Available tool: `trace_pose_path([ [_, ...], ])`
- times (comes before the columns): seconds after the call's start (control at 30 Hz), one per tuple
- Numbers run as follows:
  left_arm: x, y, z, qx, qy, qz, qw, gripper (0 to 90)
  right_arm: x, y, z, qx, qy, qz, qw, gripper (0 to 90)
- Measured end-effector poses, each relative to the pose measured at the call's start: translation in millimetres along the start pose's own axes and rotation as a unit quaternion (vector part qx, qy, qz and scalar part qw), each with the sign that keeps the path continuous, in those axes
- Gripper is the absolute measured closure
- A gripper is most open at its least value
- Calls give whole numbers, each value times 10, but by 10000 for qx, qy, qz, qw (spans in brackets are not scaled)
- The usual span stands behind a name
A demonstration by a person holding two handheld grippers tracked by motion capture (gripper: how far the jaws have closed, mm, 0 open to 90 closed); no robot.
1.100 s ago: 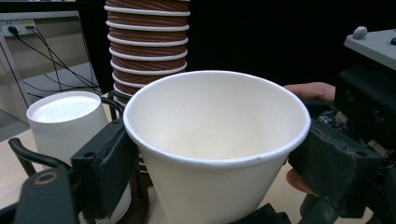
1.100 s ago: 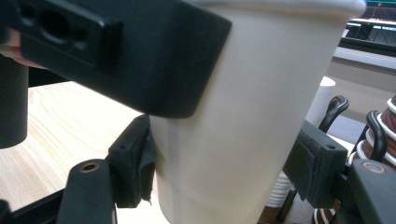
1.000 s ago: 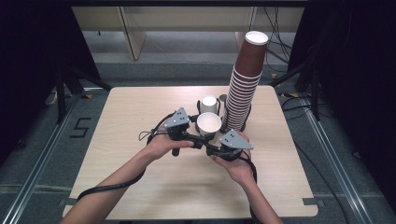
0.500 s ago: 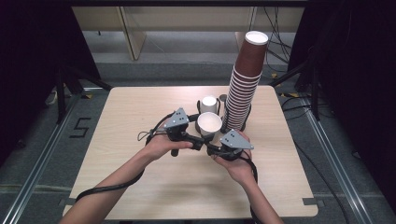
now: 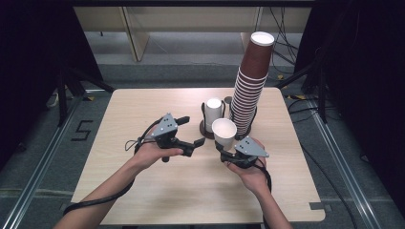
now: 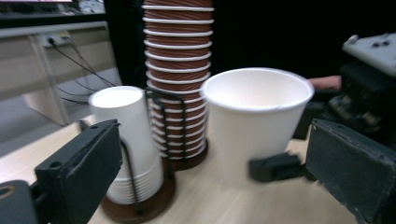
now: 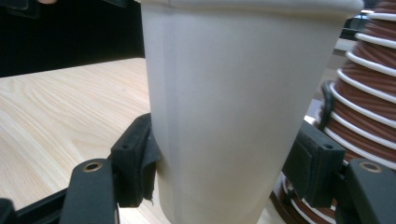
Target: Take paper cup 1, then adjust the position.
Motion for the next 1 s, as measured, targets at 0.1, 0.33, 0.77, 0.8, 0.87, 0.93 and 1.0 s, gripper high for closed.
trace_pose_path([
  [0.1,79,-68,64,-165,-3,49,9999,34,37,64,59,45,-19,-44,10000,339],
  [0.33,230,-185,192,-473,-50,151,9988,36,140,187,204,227,-71,-201,9995,339],
  [0.77,477,-277,287,-697,-85,248,9972,40,392,324,397,419,-306,-333,9981,338],
  [0.8,488,-283,289,-723,-92,218,9971,41,416,326,406,359,-372,-300,9982,338],
  [0.87,505,-292,294,-767,-90,209,9968,41,452,350,424,395,-377,-433,9976,338],
  [0.93,519,-299,299,-781,-86,232,9966,41,500,389,441,442,-453,-339,9974,338],
  [1.0,524,-306,302,-795,-74,264,9965,42,554,403,461,424,-529,-412,9968,337],
])
Point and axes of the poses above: each handheld gripper's, and its own axes: z roughly backward along the jaws, x roughly out of its underside, y roughly to its right, the point moved 10 cm from there along -z, roughly forward along the jaws, and after that the axes turned 13 degrees about -y, right-handed, at the moved point
